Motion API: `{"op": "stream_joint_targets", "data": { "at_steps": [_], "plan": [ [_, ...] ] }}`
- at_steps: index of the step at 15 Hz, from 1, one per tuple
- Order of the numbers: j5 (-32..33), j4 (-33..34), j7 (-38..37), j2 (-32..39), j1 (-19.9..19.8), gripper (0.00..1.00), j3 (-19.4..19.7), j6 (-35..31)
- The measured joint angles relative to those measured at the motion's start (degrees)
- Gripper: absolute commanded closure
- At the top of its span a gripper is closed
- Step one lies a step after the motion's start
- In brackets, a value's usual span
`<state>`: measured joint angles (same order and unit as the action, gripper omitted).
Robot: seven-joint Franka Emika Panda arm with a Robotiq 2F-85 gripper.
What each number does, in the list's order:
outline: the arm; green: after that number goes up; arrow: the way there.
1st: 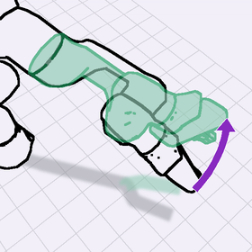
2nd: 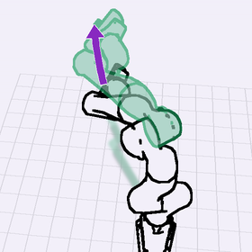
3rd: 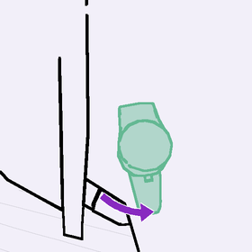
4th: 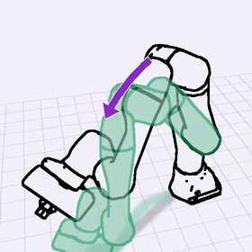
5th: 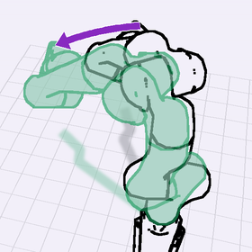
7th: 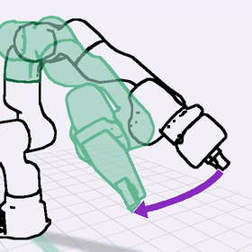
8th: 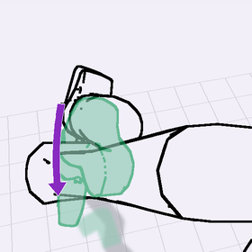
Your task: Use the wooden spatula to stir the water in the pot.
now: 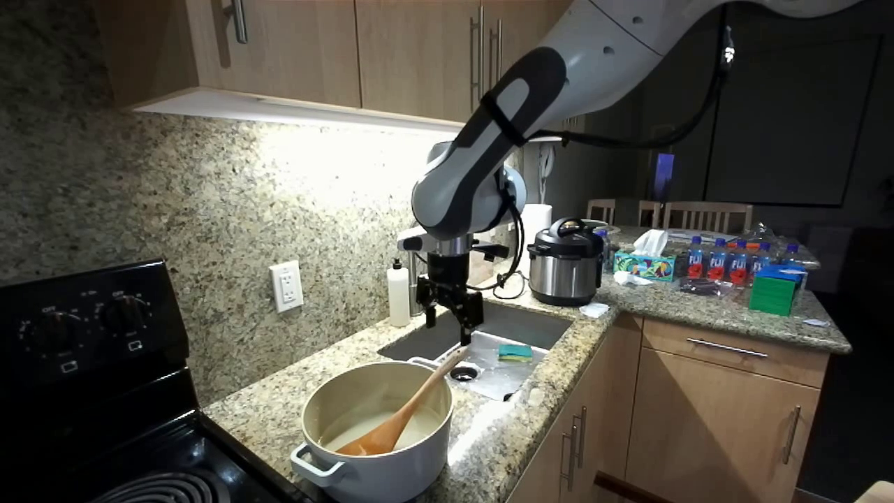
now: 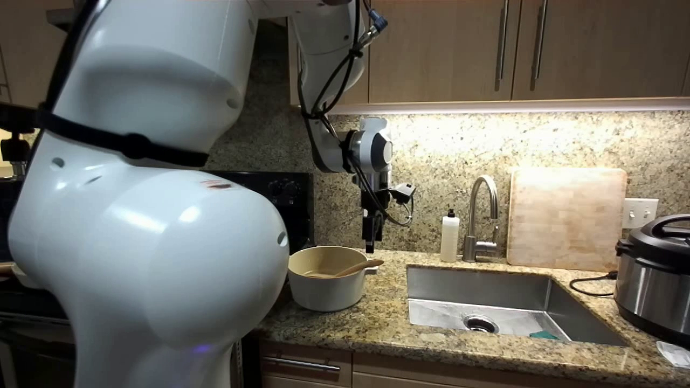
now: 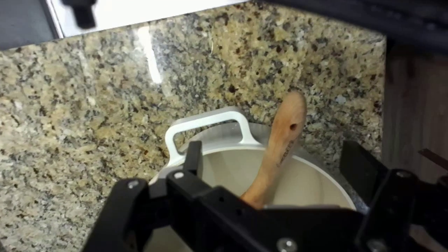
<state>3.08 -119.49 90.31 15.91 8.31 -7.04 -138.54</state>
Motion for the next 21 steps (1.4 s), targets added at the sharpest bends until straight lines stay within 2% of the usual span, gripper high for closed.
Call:
{"op": "stream_joint_targets", "data": {
  "at_steps": [7, 13, 14, 15, 21],
  "plan": [
    [-2.7, 0.4, -1.5, 1.8, -1.5, 0.00, -1.5, 3.6],
    [-2.6, 0.8, -8.9, 3.5, -1.6, 0.00, -1.4, 3.5],
    [-2.6, 0.8, -9.5, 3.5, -1.6, 0.25, -1.3, 3.5],
    [-2.6, 0.8, -10.1, 3.6, -1.6, 0.26, -1.2, 3.5],
    [-2.2, 1.8, -10.7, 3.9, -1.6, 0.66, -1.0, 3.6]
  ]
}}
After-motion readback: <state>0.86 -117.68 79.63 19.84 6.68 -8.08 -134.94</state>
